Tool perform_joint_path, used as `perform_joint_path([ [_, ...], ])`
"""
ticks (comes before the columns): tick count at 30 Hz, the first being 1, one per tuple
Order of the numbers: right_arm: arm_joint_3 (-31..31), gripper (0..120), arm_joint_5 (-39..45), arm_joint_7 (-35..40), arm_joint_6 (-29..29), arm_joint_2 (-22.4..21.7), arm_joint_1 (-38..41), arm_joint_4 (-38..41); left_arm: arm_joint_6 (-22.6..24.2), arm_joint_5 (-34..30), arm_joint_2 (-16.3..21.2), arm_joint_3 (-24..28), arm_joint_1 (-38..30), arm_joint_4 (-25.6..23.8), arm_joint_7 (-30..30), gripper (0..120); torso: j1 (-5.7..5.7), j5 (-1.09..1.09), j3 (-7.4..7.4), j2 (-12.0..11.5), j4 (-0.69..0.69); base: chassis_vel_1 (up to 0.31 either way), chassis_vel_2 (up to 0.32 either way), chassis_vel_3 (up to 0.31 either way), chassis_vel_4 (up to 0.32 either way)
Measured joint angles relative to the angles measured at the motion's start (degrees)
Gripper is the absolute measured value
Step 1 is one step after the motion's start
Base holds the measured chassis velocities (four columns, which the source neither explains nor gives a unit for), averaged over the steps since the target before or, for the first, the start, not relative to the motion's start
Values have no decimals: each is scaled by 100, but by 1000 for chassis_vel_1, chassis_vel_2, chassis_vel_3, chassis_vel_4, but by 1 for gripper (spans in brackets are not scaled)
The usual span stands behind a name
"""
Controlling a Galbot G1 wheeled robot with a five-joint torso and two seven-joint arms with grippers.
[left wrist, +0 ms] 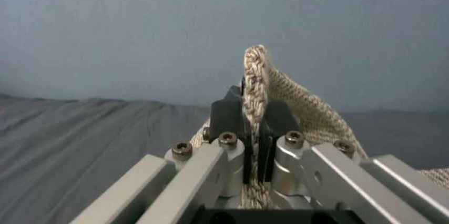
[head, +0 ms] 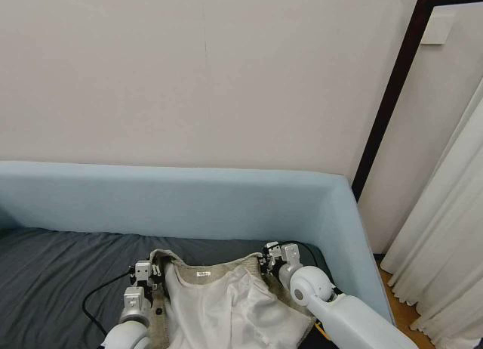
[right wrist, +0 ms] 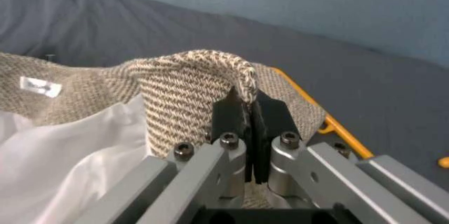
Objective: Pick up the clothes from the sofa and hang them on the clothes hanger.
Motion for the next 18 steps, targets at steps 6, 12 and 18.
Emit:
perform_joint_path([
  [6, 66, 1, -325, -138, 71, -108, -140, 178, -37, 126, -73, -137, 229, -99, 1, 0, -1, 0, -1, 1, 1, 0, 0, 0, 0],
  [12, 225, 24, -528, -242, 31, -502, -319, 497, -38, 236, -126, -319, 450, -208, -7, 0, -1, 0, -1, 1, 0, 0, 0, 0, 0],
  [18, 290, 46, -713, -427, -37, -916, -533, 584, -52, 316, -177, -462, 594, -259, -13, 0, -1, 0, -1, 1, -1, 0, 0, 0, 0],
])
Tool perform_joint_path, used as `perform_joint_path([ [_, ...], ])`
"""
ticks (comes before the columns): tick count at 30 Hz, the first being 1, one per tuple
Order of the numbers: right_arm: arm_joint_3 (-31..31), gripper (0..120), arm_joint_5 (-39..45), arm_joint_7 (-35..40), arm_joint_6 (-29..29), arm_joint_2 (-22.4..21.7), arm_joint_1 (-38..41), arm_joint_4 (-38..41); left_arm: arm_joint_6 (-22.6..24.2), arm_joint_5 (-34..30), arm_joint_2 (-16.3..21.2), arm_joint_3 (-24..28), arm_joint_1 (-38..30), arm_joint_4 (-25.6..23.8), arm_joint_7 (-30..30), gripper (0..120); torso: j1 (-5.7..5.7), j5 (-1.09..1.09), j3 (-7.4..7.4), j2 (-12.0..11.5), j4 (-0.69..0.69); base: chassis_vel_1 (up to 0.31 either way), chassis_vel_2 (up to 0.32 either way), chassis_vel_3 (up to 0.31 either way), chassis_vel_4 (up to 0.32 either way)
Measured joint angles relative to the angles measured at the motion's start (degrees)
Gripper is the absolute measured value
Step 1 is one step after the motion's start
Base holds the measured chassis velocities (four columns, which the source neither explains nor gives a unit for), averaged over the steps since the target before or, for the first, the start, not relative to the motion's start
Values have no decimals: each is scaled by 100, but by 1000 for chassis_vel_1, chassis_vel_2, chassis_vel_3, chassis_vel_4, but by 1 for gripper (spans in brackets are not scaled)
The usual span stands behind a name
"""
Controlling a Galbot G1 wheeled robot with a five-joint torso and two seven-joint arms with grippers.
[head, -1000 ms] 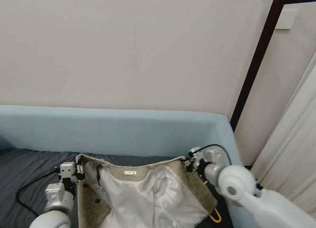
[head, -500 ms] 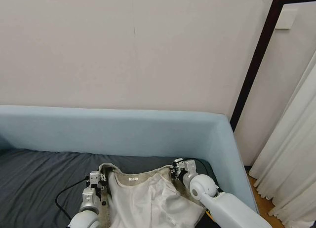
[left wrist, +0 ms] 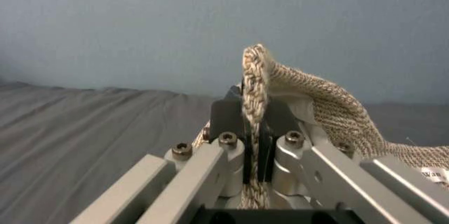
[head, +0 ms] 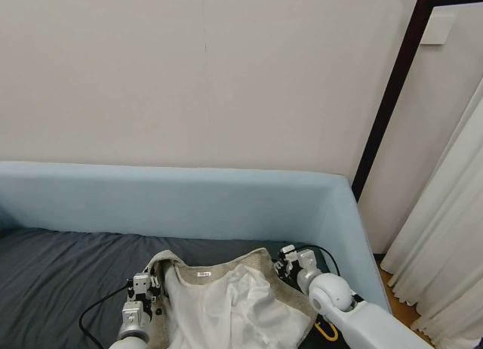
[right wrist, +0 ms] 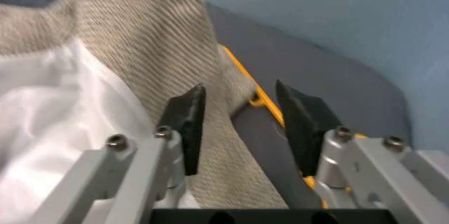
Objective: Pick up the clothes from the sofa and hang them on the clothes hanger.
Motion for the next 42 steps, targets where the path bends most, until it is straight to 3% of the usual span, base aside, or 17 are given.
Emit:
perform_joint_path([
  [8, 163, 72, -211, -422, 76, 53, 55, -1076, -13, 114, 5, -78, 180, -157, 13, 0, 0, 0, 0, 0, 1, 0, 0, 0, 0],
  [12, 187, 93, -528, -835, 180, 225, 186, -1910, -66, 219, 18, -170, 314, -236, 69, 0, 0, 0, 0, 0, 2, 0, 0, 0, 0],
  [20, 184, 100, -656, -1015, 241, 305, 166, -2319, -177, 436, 2, -247, 523, -311, 140, 0, 0, 0, 0, 0, 1, 0, 0, 0, 0],
  [28, 135, 77, -656, -1057, 228, 382, 147, -2387, -225, 515, -60, -314, 625, -379, 170, 0, 0, -1, 0, 0, 2, 0, 0, 0, 0],
  [32, 164, 56, -635, -1064, 225, 497, 193, -2662, -226, 515, -74, -387, 713, -474, 167, 0, 0, 0, 0, 0, 2, 0, 0, 0, 0],
  [34, 179, 56, -624, -1073, 225, 516, 199, -2716, -226, 517, -77, -394, 722, -483, 166, 0, 0, 0, 0, 0, 2, 0, 0, 0, 0],
  [37, 218, 39, -577, -1127, 218, 548, 201, -2835, -226, 518, -97, -412, 715, -497, 156, 0, 0, 0, 0, 0, 2, 0, 0, 0, 0],
  [40, 243, 33, -552, -1147, 209, 567, 200, -2883, -226, 519, -109, -414, 699, -497, 150, 0, 0, -1, 0, 0, 2, 0, 0, 0, 0],
  [42, 289, 22, -501, -1151, 169, 601, 200, -2942, -221, 518, -122, -413, 696, -504, 143, 0, 0, -1, 0, 0, 2, 0, 0, 0, 0],
])
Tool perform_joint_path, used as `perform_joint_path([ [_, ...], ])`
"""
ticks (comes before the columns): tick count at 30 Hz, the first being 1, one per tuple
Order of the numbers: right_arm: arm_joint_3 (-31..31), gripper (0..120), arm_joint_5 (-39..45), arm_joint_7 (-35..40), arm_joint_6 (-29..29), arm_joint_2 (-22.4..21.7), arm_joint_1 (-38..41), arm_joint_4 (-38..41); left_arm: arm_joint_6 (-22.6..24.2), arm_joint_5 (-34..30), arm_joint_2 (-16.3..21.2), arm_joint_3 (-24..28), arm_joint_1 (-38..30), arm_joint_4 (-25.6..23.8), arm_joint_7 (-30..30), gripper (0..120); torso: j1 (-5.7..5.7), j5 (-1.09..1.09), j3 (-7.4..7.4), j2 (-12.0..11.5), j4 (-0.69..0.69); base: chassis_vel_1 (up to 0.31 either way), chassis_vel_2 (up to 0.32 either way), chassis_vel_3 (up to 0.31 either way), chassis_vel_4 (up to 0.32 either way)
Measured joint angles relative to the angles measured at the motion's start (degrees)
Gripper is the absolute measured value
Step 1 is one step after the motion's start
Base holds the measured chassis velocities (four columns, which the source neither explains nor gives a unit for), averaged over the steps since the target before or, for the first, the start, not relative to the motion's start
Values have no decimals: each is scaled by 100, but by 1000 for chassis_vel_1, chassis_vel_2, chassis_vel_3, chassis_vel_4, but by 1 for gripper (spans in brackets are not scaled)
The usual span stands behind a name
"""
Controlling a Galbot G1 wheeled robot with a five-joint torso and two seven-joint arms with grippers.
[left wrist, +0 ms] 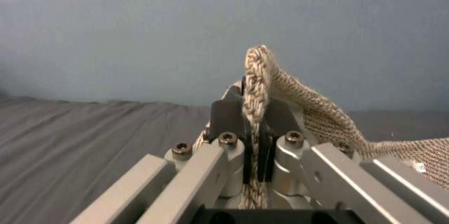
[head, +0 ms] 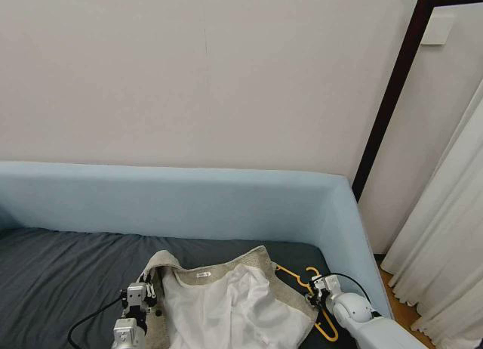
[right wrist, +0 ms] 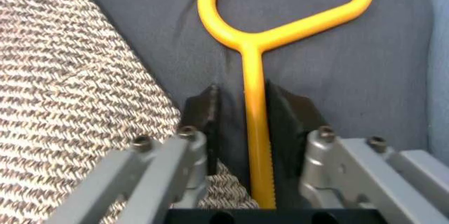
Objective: Pick up the clothes from the sofa and hang them on the clothes hanger.
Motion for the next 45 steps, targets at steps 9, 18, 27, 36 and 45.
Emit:
perform_joint_path([
  [9, 181, 5, 352, 78, -199, 94, 35, -199, 10, 23, -32, 19, 32, 6, -2, 0, 0, 0, 0, 0, 0, 0, 0, 0, 0],
  [18, 134, 5, 63, 484, 179, 50, -45, 42, 12, 50, -91, 23, 66, 6, -3, 0, 0, 1, 2, -1, -5, 0, 0, 0, 0],
  [27, 385, 5, 57, 1170, 746, 186, 86, 586, 7, 86, -83, -19, 167, -60, -2, 0, 0, 0, 2, -1, 0, 0, 0, 0, 0],
  [36, 427, 5, 20, 1518, 1106, 85, 28, 1451, -2, 78, 16, -63, 210, -153, -2, 0, 0, -1, 1, -1, -2, 0, 0, 0, 0],
  [45, 247, 5, -2251, 1710, 2519, 53, -310, 1864, -14, -8, -57, -188, 207, -263, -44, 0, 0, 0, 0, -1, 0, 0, 0, 0, 0],
])
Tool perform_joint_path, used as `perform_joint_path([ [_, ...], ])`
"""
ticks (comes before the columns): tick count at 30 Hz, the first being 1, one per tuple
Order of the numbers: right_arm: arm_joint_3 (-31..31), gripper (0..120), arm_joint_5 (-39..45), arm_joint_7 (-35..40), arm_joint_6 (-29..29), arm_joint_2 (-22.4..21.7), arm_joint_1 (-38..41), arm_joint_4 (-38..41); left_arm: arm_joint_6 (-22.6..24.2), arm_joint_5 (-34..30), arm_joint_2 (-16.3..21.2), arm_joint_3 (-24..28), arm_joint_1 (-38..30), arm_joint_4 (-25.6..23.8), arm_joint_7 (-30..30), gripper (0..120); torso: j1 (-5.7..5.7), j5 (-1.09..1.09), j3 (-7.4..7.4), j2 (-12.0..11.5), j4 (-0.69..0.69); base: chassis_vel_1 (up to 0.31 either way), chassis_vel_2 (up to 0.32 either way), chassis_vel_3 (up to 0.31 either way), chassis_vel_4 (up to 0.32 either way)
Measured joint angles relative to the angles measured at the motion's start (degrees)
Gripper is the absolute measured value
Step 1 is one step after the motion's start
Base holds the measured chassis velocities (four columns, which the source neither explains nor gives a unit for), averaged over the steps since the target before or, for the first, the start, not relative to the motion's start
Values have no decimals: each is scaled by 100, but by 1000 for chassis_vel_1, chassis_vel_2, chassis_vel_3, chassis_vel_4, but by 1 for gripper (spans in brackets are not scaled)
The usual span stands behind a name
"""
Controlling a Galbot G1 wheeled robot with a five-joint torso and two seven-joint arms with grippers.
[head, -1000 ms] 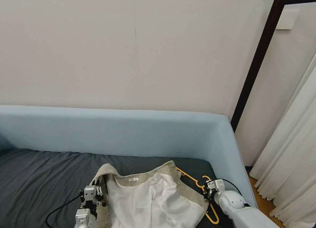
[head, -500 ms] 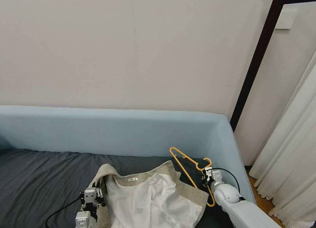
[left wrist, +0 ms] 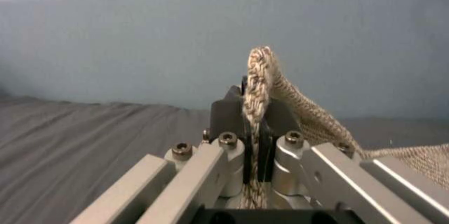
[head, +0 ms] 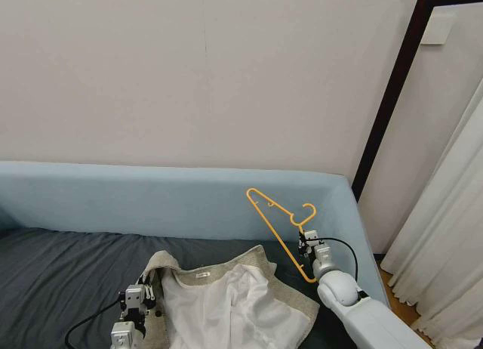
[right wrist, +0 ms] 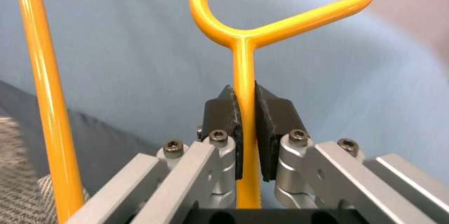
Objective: Pick up the clothes from the sofa and hang them on the clothes hanger.
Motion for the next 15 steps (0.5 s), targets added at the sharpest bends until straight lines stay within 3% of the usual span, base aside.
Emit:
perform_joint_path([
  [7, 47, 5, -2032, 108, 1112, -141, -816, 164, 30, 13, 60, -94, 67, -95, -139, 0, 0, 1, 0, 0, -2, 0, 0, 0, 0],
  [15, 176, 5, -3394, 261, 1747, -182, -1325, 236, 43, -54, 204, -127, 110, -266, -142, 0, 0, 0, 0, 1, -2, 0, 0, 0, 0],
])
